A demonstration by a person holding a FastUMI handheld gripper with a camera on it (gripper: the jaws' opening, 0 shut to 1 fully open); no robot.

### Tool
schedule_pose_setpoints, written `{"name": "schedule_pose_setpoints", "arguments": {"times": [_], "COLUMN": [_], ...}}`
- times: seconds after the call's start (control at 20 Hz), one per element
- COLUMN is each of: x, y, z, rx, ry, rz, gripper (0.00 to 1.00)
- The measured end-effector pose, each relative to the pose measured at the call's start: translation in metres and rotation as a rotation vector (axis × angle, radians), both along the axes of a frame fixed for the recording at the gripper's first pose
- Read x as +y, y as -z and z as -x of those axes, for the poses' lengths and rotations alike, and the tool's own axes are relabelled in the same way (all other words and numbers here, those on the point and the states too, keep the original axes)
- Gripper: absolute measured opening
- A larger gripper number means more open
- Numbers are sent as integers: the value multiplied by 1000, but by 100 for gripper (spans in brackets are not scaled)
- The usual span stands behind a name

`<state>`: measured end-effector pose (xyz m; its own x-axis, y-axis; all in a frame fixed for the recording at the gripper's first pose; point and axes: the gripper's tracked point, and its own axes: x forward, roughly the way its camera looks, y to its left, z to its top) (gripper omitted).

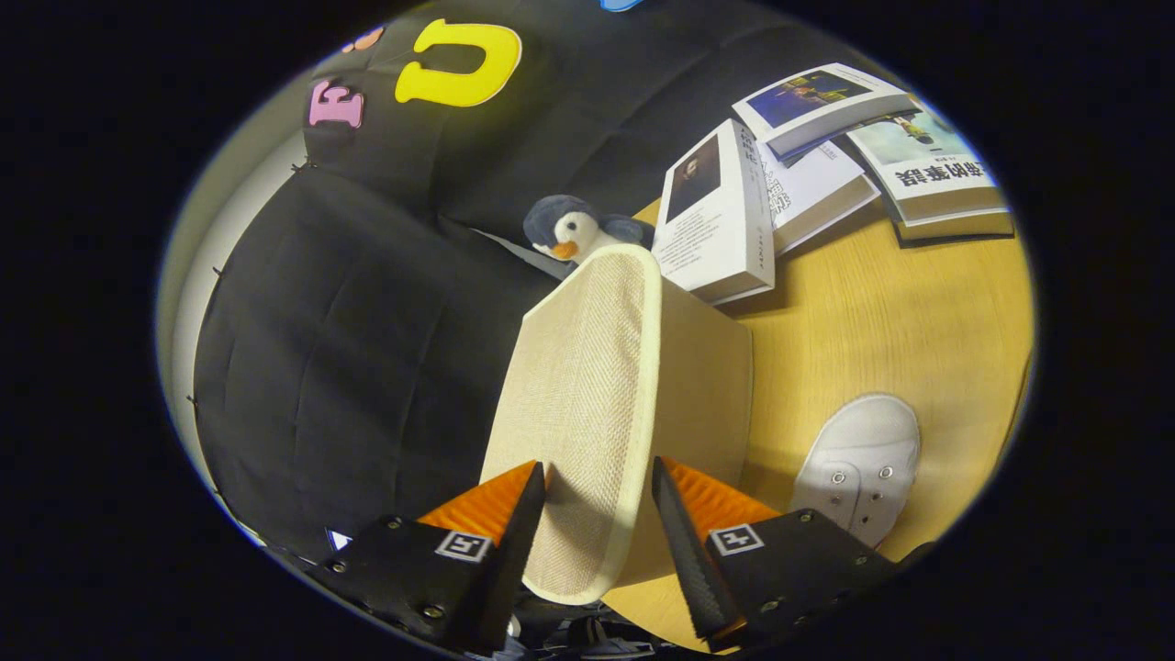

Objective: Open the storage box then place both shoes into the box .Put the left shoe in first, then the right shoe, with the right side of both shoes facing outward in a uniform manner.

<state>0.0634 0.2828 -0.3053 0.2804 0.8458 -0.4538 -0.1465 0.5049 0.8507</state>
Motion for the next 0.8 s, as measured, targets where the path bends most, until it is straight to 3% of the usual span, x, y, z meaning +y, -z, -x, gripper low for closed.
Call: {"name": "schedule_pose_setpoints", "arguments": {"times": [0.05, 0.15, 0.2, 0.25, 0.35, 0.8], "x": [1, -1, 1, 4, 0, 44], "y": [0, -6, -15, -24, -28, -117], "z": [-2, -9, -5, -2, -2, -4], "rx": [-2, 6, 32, 43, 38, -94], "ry": [-4, 34, 25, 9, 0, -48], "rz": [7, -2, -32, -58, -33, -41], "gripper": [65, 41, 15, 15, 3, 5]}}
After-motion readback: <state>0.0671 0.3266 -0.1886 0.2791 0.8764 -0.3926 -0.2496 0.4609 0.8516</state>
